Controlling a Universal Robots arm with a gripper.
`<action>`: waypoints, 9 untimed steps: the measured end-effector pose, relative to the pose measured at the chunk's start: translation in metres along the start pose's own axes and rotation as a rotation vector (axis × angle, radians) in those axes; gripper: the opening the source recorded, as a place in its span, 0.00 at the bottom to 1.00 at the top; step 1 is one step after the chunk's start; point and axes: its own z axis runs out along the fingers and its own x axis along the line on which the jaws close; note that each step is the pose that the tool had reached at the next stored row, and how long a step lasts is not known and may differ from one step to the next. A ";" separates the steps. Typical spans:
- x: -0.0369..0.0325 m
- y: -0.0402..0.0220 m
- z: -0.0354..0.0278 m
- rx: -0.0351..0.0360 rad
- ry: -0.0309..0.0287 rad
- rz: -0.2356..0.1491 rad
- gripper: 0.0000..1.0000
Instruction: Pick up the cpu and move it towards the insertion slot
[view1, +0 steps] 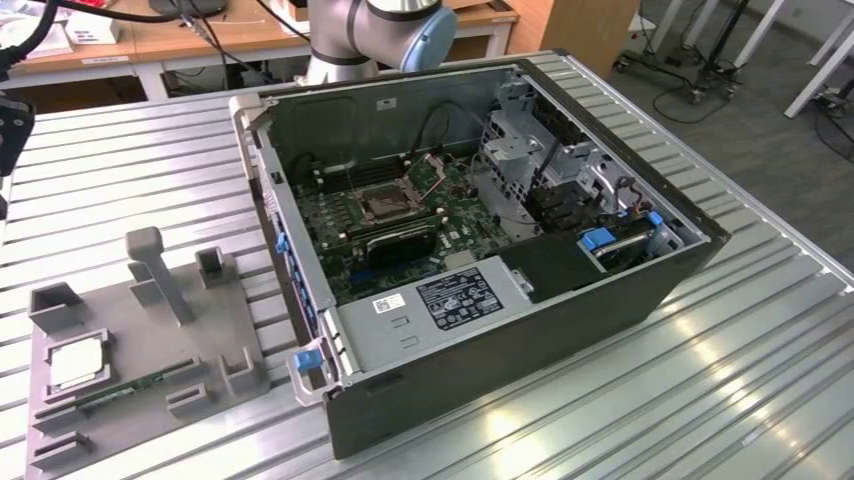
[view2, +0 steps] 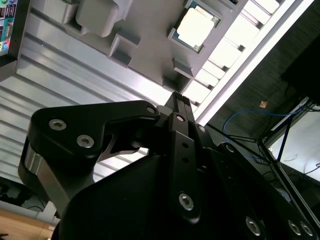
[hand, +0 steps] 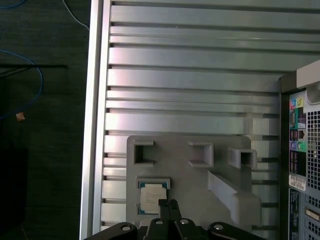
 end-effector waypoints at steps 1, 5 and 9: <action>0.0000 -0.0006 0.0000 0.0001 -0.0001 0.000 0.11; 0.0001 -0.0038 0.0000 0.0000 0.0000 0.000 0.11; 0.0001 -0.0073 0.0001 0.0000 -0.0001 0.000 0.11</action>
